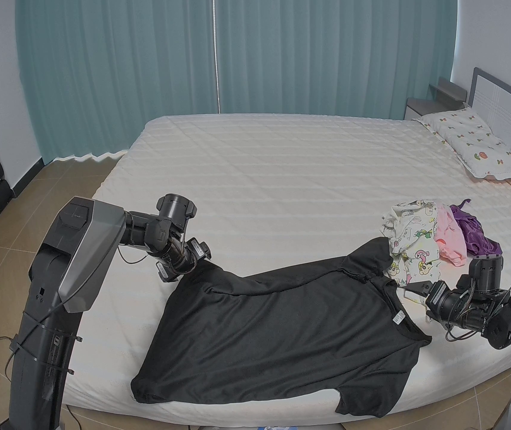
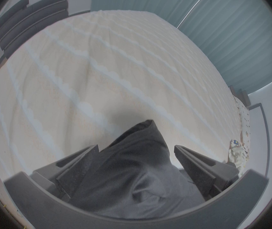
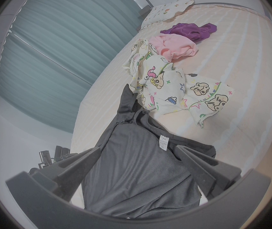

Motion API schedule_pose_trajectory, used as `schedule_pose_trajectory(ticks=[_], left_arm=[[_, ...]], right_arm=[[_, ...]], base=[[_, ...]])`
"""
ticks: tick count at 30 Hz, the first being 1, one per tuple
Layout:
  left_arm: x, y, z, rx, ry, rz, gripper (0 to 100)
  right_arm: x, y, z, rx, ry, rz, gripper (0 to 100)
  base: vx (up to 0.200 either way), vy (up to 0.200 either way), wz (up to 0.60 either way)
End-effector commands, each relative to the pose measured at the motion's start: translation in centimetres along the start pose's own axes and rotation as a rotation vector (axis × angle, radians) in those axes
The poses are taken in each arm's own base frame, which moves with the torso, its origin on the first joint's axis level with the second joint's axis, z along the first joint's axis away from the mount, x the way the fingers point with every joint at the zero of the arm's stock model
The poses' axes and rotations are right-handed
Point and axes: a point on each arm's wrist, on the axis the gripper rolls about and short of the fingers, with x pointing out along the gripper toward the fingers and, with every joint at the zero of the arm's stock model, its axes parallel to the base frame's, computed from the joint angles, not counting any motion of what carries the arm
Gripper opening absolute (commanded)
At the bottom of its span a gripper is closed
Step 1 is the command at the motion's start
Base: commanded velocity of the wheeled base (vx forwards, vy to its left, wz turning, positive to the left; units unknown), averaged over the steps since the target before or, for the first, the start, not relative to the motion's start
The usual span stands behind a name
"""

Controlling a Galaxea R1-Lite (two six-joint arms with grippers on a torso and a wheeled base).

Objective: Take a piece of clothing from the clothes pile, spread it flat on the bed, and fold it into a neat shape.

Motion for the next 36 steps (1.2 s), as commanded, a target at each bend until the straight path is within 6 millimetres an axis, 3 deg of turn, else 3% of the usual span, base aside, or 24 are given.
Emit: schedule_pose_trajectory(ticks=[1, 13, 14, 19, 24, 31, 36], left_arm=[[0.8, 0.0, -0.1, 0.001, -0.006, 0.007, 100], [2.0, 0.7, -0.3, 0.003, -0.001, 0.021, 100], [2.0, 0.7, -0.3, 0.003, -0.001, 0.021, 0], [2.1, 1.2, 0.1, -0.007, -0.008, 0.028, 0], [1.7, 2.7, 2.0, -0.058, -0.057, 0.061, 0], [-0.3, 5.3, 6.4, -0.185, -0.148, 0.067, 0], [-1.4, 6.4, 8.0, -0.215, -0.173, 0.067, 0]], right_arm=[[0.0, 0.0, 0.0, -0.001, 0.002, -0.001, 100], [0.2, -0.1, -0.1, -0.002, 0.004, -0.005, 100], [0.2, -0.1, -0.1, -0.002, 0.004, -0.005, 100], [1.2, -0.1, -0.2, -0.012, 0.008, -0.005, 100], [3.0, 0.6, 0.0, -0.037, -0.003, 0.022, 100], [7.3, 2.2, 0.9, -0.078, -0.04, 0.006, 100], [9.7, 3.5, 2.4, -0.084, -0.078, 0.031, 100]], base=[[0.0, 0.0, 0.0], [0.0, 0.0, 0.0], [0.0, 0.0, 0.0], [0.0, 0.0, 0.0], [0.0, 0.0, 0.0], [0.0, 0.0, 0.0], [0.0, 0.0, 0.0]])
